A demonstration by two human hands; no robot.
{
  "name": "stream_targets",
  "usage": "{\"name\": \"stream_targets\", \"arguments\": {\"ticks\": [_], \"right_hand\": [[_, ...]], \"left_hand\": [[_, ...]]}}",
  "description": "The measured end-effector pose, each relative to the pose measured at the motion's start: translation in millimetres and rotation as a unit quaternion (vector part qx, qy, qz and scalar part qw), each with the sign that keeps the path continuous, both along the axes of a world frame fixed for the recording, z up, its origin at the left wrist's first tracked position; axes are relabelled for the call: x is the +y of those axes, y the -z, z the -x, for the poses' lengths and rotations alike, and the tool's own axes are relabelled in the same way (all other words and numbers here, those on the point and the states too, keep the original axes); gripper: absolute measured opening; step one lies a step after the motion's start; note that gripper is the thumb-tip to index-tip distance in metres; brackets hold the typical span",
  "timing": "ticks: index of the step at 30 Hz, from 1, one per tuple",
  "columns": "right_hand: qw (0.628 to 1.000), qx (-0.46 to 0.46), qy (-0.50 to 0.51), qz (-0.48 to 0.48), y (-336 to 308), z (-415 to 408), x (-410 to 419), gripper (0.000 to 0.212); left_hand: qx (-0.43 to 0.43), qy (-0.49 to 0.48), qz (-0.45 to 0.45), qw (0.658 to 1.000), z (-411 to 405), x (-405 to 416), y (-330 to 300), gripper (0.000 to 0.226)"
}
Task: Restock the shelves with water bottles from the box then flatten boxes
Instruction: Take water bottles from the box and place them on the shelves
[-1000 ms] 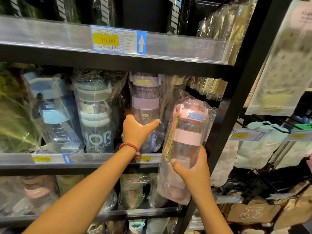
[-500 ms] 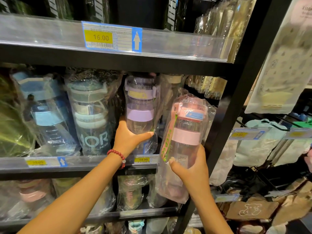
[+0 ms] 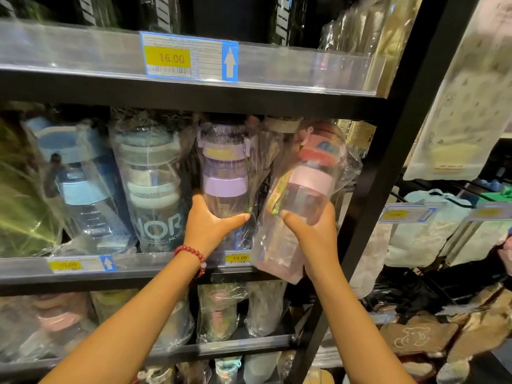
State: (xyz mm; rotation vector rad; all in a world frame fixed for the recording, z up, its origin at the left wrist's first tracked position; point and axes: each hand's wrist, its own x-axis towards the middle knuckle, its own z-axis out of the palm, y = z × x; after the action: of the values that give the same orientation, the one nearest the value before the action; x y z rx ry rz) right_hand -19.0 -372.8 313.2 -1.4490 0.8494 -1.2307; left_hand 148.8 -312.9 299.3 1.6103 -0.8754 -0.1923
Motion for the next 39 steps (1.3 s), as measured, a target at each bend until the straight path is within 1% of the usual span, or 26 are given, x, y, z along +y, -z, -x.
{"name": "stream_targets", "arguments": {"ticks": [2,5,9,11,14,20,23,28,29,32,35,39], "right_hand": [[0.999,-0.025,0.003,-0.034,-6,-5,-6,0.073],[0.997,-0.042,0.001,-0.068,-11,-11,-19,0.066],[0.993,-0.080,-0.007,-0.088,-17,-16,-30,0.075],[0.990,-0.105,0.000,-0.097,-20,-17,-33,0.070],[0.990,-0.112,0.028,-0.084,-21,-18,-37,0.054],[0.997,-0.048,0.057,-0.023,-3,-16,-43,0.062],[0.997,-0.015,0.072,0.011,4,-16,-45,0.071],[0.994,0.026,0.099,0.041,10,-17,-51,0.092],[0.993,0.036,0.098,0.046,13,-17,-51,0.094],[0.993,0.053,0.086,0.067,20,-15,-49,0.091],[0.992,0.061,0.067,0.088,23,-17,-49,0.090],[0.979,0.126,0.027,0.160,27,-25,-43,0.092]], "left_hand": [[-0.001,0.001,0.000,1.000,1,1,-1,0.071],[0.001,0.004,-0.004,1.000,2,2,-2,0.071],[0.005,0.008,-0.005,1.000,3,3,-3,0.070],[0.004,0.009,-0.004,1.000,4,4,-4,0.070],[0.004,0.009,-0.001,1.000,5,5,-5,0.070],[0.002,0.007,0.001,1.000,6,4,-4,0.071],[0.004,0.006,0.005,1.000,5,2,-3,0.071],[0.005,0.004,0.011,1.000,5,2,-1,0.072],[0.005,0.004,0.011,1.000,5,2,0,0.072],[0.003,-0.004,0.006,1.000,3,-1,0,0.076],[0.007,-0.017,-0.003,1.000,2,-4,0,0.076],[0.003,-0.034,-0.012,0.999,0,-7,2,0.075]]}}
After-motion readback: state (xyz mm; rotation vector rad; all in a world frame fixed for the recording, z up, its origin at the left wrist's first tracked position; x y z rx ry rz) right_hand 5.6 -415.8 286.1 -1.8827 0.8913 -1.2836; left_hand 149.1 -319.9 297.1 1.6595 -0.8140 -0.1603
